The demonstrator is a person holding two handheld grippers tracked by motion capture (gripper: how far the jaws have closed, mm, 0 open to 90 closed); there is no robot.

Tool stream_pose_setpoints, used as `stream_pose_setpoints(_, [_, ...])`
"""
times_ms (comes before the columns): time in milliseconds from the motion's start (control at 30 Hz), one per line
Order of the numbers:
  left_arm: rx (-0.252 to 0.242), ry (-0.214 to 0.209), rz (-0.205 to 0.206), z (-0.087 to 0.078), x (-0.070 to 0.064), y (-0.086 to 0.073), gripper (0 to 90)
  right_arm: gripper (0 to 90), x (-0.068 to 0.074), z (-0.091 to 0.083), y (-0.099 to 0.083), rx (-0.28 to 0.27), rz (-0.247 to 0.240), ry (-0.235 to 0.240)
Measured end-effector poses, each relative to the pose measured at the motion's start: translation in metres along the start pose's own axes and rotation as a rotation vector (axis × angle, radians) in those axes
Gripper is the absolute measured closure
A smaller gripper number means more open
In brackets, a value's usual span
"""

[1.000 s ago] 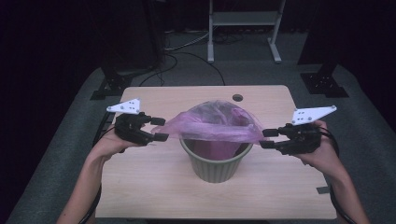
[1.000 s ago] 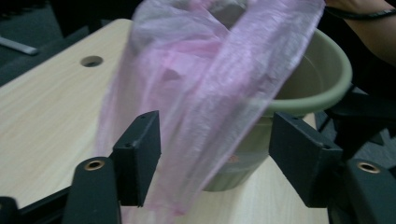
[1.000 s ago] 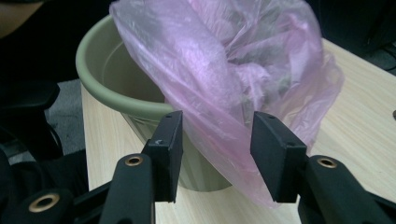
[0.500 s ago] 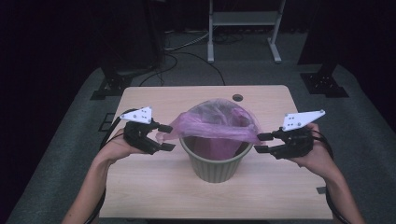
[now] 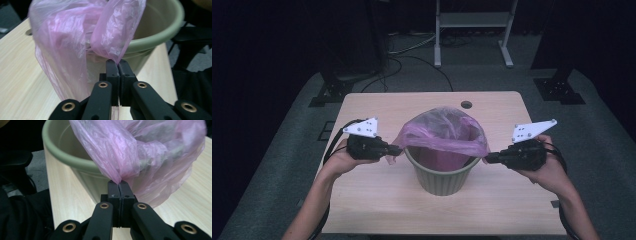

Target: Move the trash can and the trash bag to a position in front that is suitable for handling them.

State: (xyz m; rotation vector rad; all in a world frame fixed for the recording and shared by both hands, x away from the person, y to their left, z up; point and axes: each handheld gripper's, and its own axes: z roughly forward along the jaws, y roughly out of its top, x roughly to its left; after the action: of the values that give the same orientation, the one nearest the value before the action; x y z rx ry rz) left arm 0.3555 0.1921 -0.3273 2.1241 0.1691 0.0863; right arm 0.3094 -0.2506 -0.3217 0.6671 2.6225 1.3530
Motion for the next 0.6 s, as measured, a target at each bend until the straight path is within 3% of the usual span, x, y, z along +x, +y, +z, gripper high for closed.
stream_pose_setpoints(200, [0.003, -0.044, -0.002, 0.003, -0.010, -0.015, 90.0, 90.0, 0.006, 0.005, -0.008, 0.029, 0.003, 0.070])
stream_pose_setpoints(600, [0.041, -0.096, -0.013, 0.020, -0.022, -0.039, 90.0, 90.0, 0.010, 0.023, -0.025, 0.056, 0.026, 0.144])
